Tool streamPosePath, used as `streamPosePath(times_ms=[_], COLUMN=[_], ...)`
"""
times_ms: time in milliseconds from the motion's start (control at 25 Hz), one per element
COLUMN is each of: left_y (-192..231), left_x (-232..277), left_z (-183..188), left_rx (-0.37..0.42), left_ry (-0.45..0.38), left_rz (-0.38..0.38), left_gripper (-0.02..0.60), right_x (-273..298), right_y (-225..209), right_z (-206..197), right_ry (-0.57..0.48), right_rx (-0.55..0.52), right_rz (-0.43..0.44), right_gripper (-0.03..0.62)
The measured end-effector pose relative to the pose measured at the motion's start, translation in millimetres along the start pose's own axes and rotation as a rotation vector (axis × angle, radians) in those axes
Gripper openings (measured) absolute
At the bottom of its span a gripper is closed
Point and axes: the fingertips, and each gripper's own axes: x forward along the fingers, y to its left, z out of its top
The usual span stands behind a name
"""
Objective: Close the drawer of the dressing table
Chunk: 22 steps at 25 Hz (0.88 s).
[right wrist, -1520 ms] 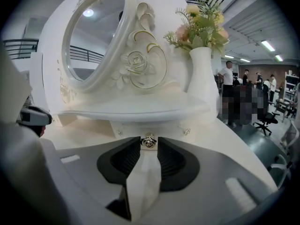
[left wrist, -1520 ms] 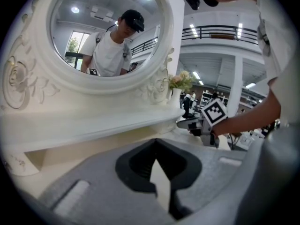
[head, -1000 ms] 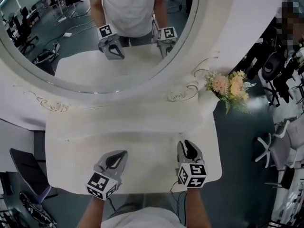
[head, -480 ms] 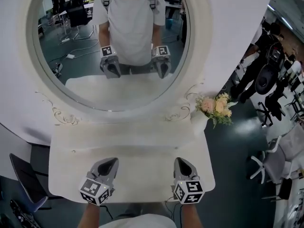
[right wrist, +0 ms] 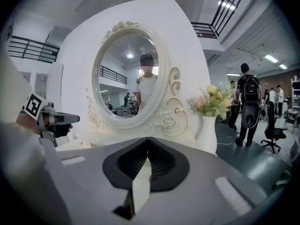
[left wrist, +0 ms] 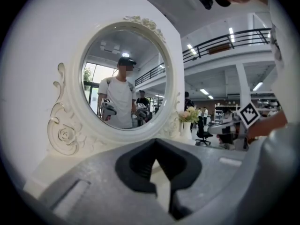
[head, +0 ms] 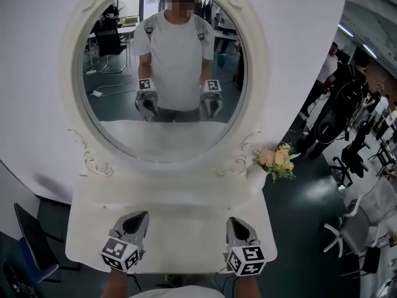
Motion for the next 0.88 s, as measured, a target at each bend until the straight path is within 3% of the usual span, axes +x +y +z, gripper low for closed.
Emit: streamPosePath(times_ms=[440, 880], left_y=[17, 26], left_x=[-20, -24], left_z=[28, 35], left_rx=[0.029, 0.033], left_ry=[-0.066, -0.066], left_rz=[0.028, 0.025], left_gripper=[-0.002, -0.003], right_x=[-15, -17], right_y=[12, 18], right_z=[29, 35], right_ry=[-0.056, -0.07], right_rx=[-0.038, -0.053], right_rz=[-0.031, -0.042], right_gripper=[0.002, 0.002])
